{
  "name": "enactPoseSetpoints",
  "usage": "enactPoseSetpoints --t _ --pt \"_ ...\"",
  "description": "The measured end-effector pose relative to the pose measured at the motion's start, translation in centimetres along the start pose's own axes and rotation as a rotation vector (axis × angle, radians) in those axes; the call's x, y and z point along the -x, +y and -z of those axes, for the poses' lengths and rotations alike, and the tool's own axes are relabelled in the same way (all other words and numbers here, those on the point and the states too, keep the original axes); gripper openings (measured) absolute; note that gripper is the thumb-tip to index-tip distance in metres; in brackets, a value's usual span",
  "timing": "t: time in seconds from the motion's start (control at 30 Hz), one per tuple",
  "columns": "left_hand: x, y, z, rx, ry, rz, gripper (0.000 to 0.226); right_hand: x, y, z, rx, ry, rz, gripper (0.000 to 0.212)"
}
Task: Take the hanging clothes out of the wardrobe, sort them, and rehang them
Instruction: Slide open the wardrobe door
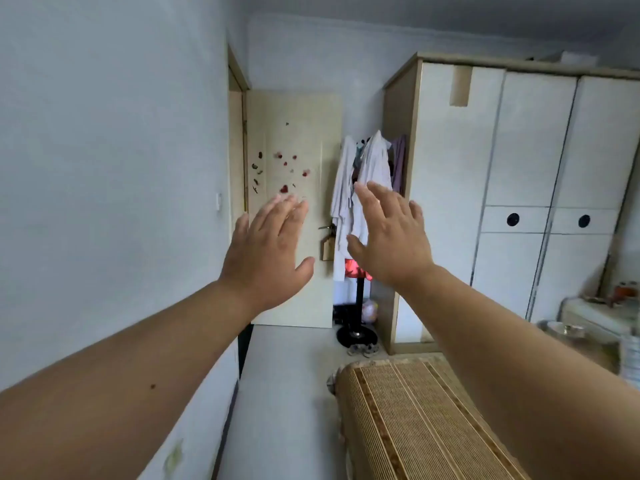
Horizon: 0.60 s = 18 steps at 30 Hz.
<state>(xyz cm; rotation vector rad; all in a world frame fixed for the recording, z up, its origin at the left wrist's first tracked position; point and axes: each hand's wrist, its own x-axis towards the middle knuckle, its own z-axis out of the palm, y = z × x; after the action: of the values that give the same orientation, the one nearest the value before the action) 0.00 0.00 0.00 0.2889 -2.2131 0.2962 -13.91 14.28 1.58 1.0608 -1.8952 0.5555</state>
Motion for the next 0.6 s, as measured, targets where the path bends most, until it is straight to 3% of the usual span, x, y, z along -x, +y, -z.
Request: enactPoseSetpoints --t 0.3,0.6 --pt "3.3 -2.8 -9.2 0.052 -0.223 0.076 0.075 4.1 1.3 -10.5 0.011 -0.191 -0.044 0.075" --pt "2.0 -4.2 -23.9 0.146 -0.440 0.185 0.076 5.0 7.7 -23.7 -0.068 -0.410 -0.137 0.076"
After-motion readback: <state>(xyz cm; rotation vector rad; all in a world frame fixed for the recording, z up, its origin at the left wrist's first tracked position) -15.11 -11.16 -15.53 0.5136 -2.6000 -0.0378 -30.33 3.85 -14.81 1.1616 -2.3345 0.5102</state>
